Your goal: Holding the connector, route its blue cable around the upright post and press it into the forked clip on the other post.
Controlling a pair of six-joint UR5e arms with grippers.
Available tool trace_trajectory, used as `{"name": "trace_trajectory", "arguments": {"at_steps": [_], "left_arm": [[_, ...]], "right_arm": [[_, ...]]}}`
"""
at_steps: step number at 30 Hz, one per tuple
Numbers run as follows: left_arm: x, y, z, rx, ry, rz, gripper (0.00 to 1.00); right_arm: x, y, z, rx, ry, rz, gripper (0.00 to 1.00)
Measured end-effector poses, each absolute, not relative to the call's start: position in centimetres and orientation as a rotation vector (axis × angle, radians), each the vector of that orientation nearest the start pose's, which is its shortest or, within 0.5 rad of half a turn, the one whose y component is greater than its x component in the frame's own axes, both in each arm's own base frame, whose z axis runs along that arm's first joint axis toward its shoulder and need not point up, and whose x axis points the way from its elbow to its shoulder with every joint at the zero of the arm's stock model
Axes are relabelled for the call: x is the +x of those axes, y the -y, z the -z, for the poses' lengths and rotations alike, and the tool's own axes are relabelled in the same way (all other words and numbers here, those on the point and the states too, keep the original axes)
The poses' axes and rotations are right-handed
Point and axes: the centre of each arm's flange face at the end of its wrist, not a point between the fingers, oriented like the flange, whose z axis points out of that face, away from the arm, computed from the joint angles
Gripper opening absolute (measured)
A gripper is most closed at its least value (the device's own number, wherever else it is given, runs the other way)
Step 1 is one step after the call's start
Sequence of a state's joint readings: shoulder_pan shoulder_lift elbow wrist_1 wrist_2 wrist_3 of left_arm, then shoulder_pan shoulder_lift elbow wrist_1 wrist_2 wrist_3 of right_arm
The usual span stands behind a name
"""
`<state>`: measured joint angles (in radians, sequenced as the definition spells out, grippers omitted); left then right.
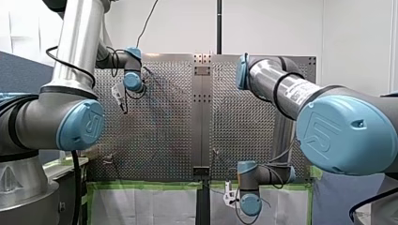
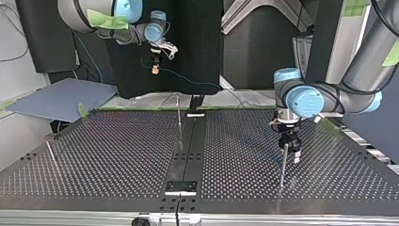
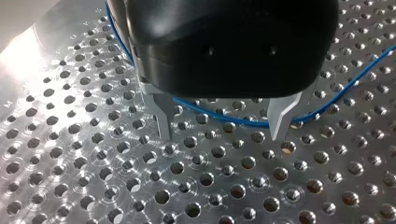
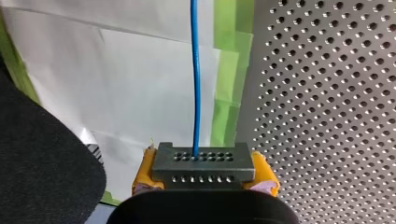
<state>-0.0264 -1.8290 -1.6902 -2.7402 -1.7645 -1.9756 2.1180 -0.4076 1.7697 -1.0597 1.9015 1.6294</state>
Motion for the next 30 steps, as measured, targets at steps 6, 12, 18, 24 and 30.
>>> {"name": "trace_trajectory", "arguments": {"at_steps": [6,12,18,24,30], "left_arm": [[57.0,12.9,-33.1,-0.443,-1.487,0.185,1.0],[56.9,12.9,-33.1,-0.444,-1.49,0.184,1.0],[56.9,12.9,-33.1,-0.444,-1.491,0.183,1.0],[56.9,12.9,-33.1,-0.445,-1.493,0.182,1.0],[56.9,12.9,-33.1,-0.445,-1.494,0.182,1.0]], "right_arm": [[36.4,41.1,15.5,1.6,1.259,-1.154,0.0],[36.6,41.7,13.3,1.601,1.26,-1.151,0.0],[36.6,41.8,10.8,1.598,1.251,-1.157,0.0],[37.0,42.3,8.3,1.598,1.219,-1.163,0.0],[37.3,42.8,5.7,1.578,1.182,-1.189,0.0]]}}
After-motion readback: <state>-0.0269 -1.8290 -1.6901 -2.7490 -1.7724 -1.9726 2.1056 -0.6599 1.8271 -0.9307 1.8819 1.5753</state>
